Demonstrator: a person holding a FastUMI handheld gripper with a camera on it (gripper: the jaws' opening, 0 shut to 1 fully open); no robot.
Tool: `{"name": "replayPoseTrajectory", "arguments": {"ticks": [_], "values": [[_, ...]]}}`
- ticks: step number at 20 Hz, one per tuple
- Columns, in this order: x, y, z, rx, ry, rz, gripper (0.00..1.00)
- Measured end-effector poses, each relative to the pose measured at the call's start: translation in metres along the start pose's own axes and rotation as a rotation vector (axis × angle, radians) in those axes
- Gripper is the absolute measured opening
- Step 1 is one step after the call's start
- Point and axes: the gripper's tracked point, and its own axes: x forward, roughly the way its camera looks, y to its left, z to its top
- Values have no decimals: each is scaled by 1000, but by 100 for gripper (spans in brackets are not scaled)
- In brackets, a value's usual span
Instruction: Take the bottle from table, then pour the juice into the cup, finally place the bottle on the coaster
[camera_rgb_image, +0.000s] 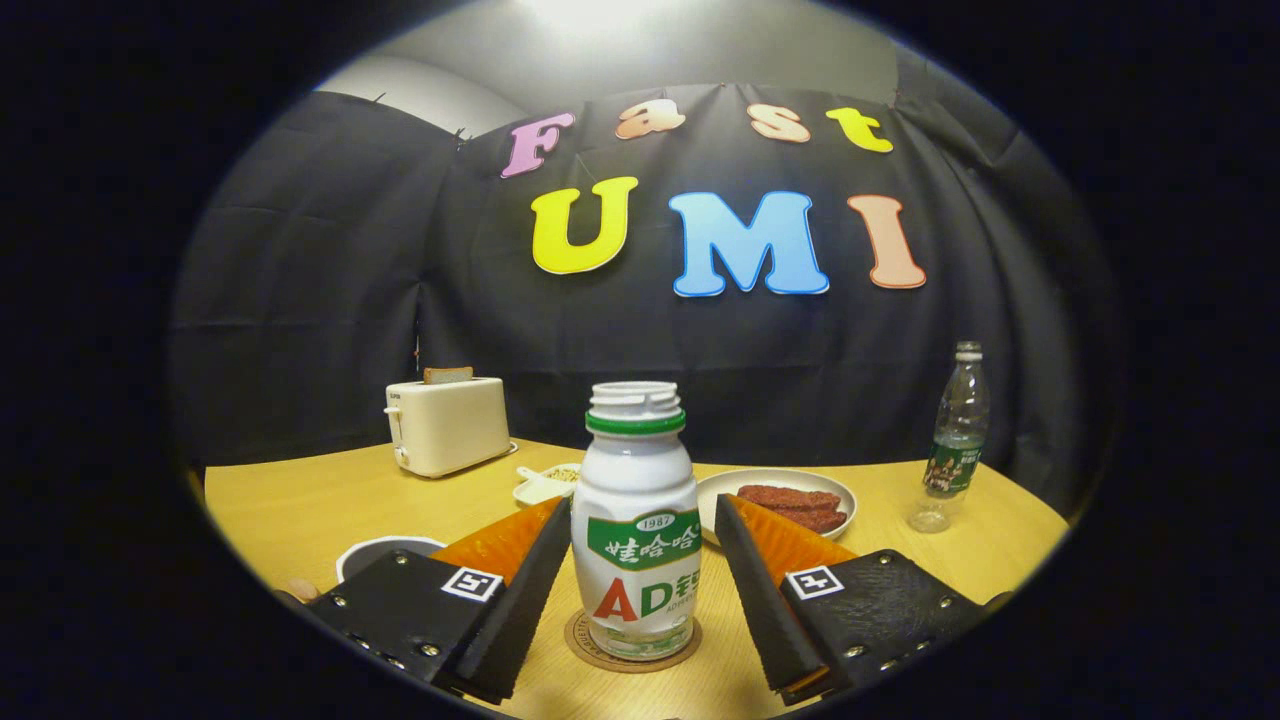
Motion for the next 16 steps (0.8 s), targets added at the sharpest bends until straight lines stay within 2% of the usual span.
{"name": "replayPoseTrajectory", "arguments": {"ticks": [9,16], "values": [[-56,-14,85,-42,-160,-28,88],[-106,-52,125,-88,-235,-110,88]]}}
